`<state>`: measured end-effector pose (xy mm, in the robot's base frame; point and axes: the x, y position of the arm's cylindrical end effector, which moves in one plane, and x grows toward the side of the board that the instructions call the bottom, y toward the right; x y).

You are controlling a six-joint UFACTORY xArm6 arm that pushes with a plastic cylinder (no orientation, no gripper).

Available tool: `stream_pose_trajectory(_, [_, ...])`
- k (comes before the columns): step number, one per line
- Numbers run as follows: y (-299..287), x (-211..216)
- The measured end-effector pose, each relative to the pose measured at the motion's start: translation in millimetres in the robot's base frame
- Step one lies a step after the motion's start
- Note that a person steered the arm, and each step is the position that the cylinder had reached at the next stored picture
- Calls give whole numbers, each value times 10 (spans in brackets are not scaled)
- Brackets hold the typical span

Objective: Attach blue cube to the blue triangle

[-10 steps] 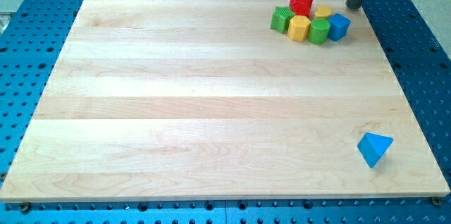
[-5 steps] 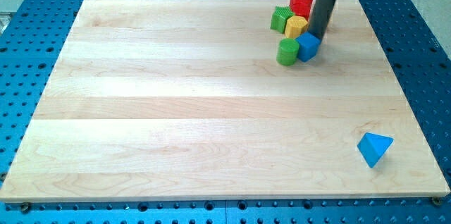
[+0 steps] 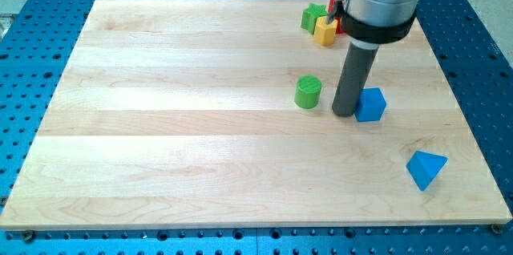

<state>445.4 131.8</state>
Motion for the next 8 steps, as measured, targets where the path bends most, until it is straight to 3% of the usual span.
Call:
stream_pose_trajectory(1, [132,-317])
stream_pose_trajectory(2, [498,-49])
stream_pose_trajectory(3, [446,455])
stream_pose_trajectory(6, [-427,752])
stream_pose_trajectory(8, [-120,852])
